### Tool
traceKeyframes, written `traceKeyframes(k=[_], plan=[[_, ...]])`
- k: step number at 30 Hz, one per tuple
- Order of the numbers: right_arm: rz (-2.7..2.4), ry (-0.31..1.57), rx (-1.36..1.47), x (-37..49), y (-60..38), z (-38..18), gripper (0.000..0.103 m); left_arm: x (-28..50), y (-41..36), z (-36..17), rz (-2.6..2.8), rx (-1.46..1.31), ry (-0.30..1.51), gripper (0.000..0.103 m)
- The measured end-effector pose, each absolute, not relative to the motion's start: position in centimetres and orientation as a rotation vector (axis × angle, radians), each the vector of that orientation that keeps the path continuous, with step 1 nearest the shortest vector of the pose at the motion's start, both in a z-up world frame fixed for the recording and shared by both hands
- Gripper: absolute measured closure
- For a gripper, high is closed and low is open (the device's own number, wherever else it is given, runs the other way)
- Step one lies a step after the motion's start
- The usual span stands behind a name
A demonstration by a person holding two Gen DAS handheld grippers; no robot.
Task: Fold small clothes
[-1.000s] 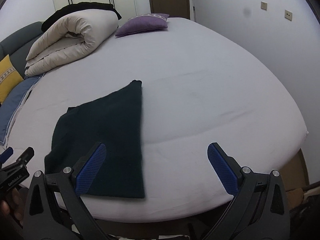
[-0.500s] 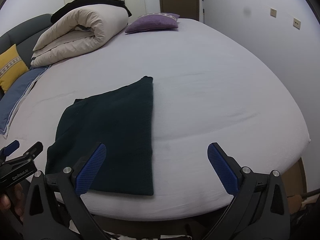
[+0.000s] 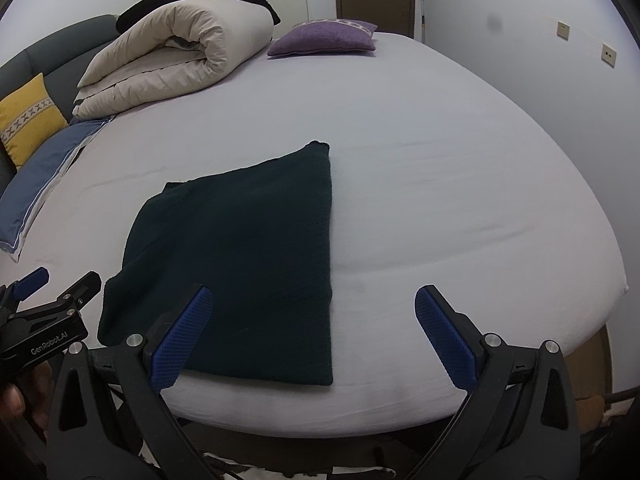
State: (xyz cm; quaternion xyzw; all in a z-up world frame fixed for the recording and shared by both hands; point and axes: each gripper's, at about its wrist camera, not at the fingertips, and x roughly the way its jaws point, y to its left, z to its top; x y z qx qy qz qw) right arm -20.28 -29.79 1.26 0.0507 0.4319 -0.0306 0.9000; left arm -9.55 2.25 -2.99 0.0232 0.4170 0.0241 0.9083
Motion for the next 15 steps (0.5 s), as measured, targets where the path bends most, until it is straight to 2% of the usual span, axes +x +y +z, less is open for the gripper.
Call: traceKeyframes(k=[15], plan=[[-0.056,0.893,0.104,-19.93,-30.24,1.3,0.0,-9.59,2.0,-3.05,0.046,0.048,0.863,0.0]])
